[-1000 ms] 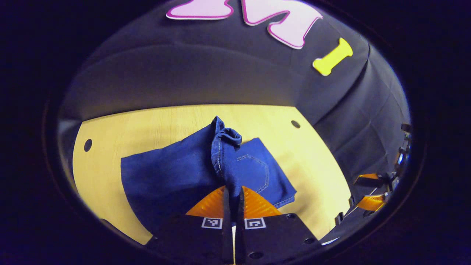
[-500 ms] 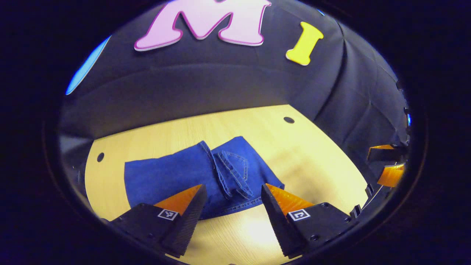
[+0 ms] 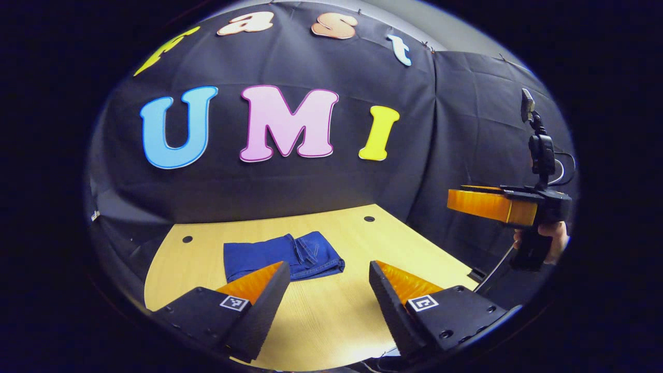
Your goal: Grasp the waist and the cuffs of the jeans and fold them to make the two legs overlap; first hold the waist and fold one-third of the jeans toward the cuffs, then hold the cuffs and fold the remaining one-third in the same direction to finish folding.
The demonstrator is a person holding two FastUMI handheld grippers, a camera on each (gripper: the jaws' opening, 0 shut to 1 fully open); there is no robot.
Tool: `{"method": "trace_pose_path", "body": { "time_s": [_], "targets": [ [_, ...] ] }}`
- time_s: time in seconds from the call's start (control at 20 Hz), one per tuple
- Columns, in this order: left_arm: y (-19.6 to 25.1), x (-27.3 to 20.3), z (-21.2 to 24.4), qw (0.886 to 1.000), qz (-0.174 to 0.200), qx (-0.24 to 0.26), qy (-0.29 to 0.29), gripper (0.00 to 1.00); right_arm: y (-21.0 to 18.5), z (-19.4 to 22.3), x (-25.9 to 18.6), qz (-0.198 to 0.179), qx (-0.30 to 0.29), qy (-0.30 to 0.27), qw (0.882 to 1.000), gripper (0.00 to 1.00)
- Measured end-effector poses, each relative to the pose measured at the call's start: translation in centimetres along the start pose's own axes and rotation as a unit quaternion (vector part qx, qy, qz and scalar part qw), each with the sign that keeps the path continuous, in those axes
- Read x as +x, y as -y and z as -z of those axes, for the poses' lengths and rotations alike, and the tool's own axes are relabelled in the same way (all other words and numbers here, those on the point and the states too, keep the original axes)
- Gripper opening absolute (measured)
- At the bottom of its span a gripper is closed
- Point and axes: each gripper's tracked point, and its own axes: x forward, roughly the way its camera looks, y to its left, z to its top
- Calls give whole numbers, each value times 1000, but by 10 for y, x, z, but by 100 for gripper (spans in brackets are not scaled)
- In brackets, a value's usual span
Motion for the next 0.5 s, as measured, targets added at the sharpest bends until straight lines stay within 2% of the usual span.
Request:
{"method": "trace_pose_path", "body": {
  "time_s": [0.2, 0.4, 0.5],
  "targets": [
    [7, -64, -14, 999, -29, -4, 44, 96, -19, -44, -59, -7, -22, 46, 999, 98],
    [4, -97, -42, 994, -61, -12, 95, 96, -25, -69, -89, -12, -25, 78, 997, 100],
    [5, -110, -60, 990, -69, -21, 119, 96, -22, -78, -97, -13, -34, 91, 995, 98]
  ]
}}
